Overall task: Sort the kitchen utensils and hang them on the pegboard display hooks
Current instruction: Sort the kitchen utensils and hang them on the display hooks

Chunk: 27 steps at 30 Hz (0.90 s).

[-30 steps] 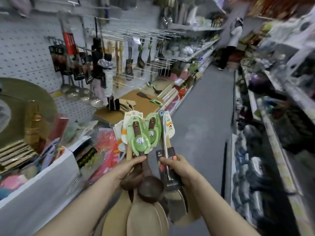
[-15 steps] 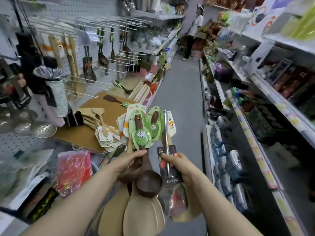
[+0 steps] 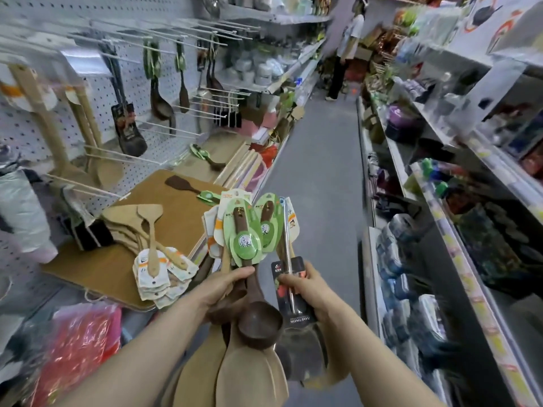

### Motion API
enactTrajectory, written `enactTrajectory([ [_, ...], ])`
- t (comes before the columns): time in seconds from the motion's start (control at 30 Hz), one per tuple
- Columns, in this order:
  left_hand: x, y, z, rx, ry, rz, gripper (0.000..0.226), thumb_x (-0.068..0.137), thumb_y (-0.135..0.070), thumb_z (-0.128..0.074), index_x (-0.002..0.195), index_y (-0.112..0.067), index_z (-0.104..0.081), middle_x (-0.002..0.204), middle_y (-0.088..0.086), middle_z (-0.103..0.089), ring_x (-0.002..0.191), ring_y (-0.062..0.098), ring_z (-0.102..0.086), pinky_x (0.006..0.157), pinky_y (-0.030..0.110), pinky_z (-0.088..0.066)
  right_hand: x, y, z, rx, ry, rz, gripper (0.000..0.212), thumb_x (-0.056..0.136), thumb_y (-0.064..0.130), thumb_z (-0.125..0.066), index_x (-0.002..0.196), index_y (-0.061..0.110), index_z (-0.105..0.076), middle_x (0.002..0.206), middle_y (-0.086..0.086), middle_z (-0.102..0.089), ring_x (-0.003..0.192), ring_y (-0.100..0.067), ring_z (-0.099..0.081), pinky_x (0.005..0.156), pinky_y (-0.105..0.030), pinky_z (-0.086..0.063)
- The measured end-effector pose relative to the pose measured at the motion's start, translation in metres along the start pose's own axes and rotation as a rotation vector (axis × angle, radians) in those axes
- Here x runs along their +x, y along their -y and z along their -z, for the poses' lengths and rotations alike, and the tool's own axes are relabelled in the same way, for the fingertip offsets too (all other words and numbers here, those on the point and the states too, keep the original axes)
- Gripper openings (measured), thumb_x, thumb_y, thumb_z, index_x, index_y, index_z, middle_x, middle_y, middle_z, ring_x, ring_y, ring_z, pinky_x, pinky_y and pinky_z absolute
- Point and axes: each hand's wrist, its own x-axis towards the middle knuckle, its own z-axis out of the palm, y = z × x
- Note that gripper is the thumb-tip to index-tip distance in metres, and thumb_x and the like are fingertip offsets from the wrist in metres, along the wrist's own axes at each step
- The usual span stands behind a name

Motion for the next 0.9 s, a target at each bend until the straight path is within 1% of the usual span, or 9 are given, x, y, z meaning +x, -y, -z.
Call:
enactTrajectory([
  [0.03,0.013,-0.007,-0.005,-0.014,-0.017,-0.001,0.016,0.091,-0.007,-0.06,0.103,0.0,-0.068,0.089,0.017,-0.074,0.074,0.024,-0.072,0.064,0.028,-0.06,0.017,0.008,0.007,-0.003,0.016,0.007,0.033,0.087,0.009,-0.071,0.113,0.017,-0.053,0.085,-0.012,-0.071,0.068,-0.024,-0.069,0.07,-0.041,-0.059],
  [0.1,0.037,-0.019,-0.01,-0.045,-0.053,-0.017,0.03,0.088,-0.01,-0.064,0.117,0.0,-0.065,0.108,0.021,-0.07,0.098,0.032,-0.068,0.087,0.036,-0.056,0.049,0.024,0.019,-0.019,0.042,0.01,0.036,0.086,0.01,-0.072,0.115,0.018,-0.053,0.086,-0.012,-0.071,0.069,-0.024,-0.07,0.072,-0.042,-0.059],
  [0.17,0.062,-0.03,-0.011,-0.086,-0.101,-0.035,0.038,0.086,-0.012,-0.066,0.122,-0.002,-0.062,0.116,0.022,-0.066,0.109,0.036,-0.063,0.099,0.042,-0.049,0.079,0.042,0.028,-0.042,0.073,0.01,0.03,0.087,0.009,-0.07,0.113,0.013,-0.055,0.08,-0.011,-0.071,0.065,-0.022,-0.068,0.067,-0.037,-0.059],
  [0.3,0.091,-0.05,-0.003,-0.169,-0.271,-0.107,0.03,0.084,-0.016,-0.069,0.112,-0.005,-0.067,0.103,0.018,-0.071,0.085,0.029,-0.069,0.08,0.036,-0.055,0.136,0.074,0.032,-0.094,0.132,0.007,0.025,0.087,0.007,-0.068,0.108,-0.001,-0.061,0.078,-0.017,-0.069,0.06,-0.024,-0.065,0.06,-0.033,-0.056],
  [0.4,0.101,-0.061,0.014,-0.258,-0.331,-0.109,0.021,0.077,-0.024,-0.074,0.092,-0.009,-0.073,0.088,0.013,-0.073,0.074,0.024,-0.07,0.082,0.036,-0.054,0.173,0.089,0.019,-0.077,0.138,-0.026,0.018,0.086,0.007,-0.068,0.101,-0.001,-0.063,0.078,-0.019,-0.069,0.06,-0.027,-0.064,0.066,-0.04,-0.057],
  [0.53,0.106,-0.074,0.044,-0.326,-0.408,-0.139,0.024,0.078,-0.029,-0.074,0.092,-0.009,-0.074,0.094,0.014,-0.073,0.086,0.026,-0.068,0.095,0.039,-0.048,0.21,0.103,-0.019,-0.081,0.213,-0.095,0.012,0.086,0.005,-0.068,0.096,0.002,-0.062,0.076,-0.017,-0.069,0.064,-0.028,-0.065,0.072,-0.041,-0.056],
  [0.63,0.115,-0.084,0.074,-0.34,-0.483,-0.144,0.035,0.075,-0.028,-0.077,0.102,-0.007,-0.073,0.103,0.015,-0.072,0.098,0.03,-0.066,0.102,0.04,-0.045,0.234,0.113,-0.053,-0.142,0.274,-0.131,0.016,0.087,0.006,-0.068,0.1,0.001,-0.061,0.079,-0.018,-0.068,0.063,-0.028,-0.065,0.063,-0.036,-0.057],
  [0.73,0.12,-0.096,0.103,-0.354,-0.516,-0.169,0.019,0.083,-0.022,-0.071,0.099,-0.012,-0.074,0.103,0.014,-0.073,0.099,0.03,-0.066,0.104,0.042,-0.044,0.256,0.12,-0.089,-0.198,0.292,-0.134,0.005,0.086,0.001,-0.066,0.089,0.0,-0.062,0.071,-0.016,-0.066,0.058,-0.026,-0.062,0.053,-0.03,-0.055],
  [0.9,0.122,-0.112,0.143,-0.344,-0.596,-0.128,0.034,0.075,-0.028,-0.077,0.104,-0.012,-0.07,0.099,0.015,-0.073,0.097,0.031,-0.067,0.098,0.04,-0.046,0.286,0.132,-0.139,-0.256,0.349,-0.151,0.028,0.084,0.0,-0.068,0.11,-0.001,-0.058,0.078,-0.017,-0.067,0.062,-0.027,-0.066,0.06,-0.036,-0.057],
])
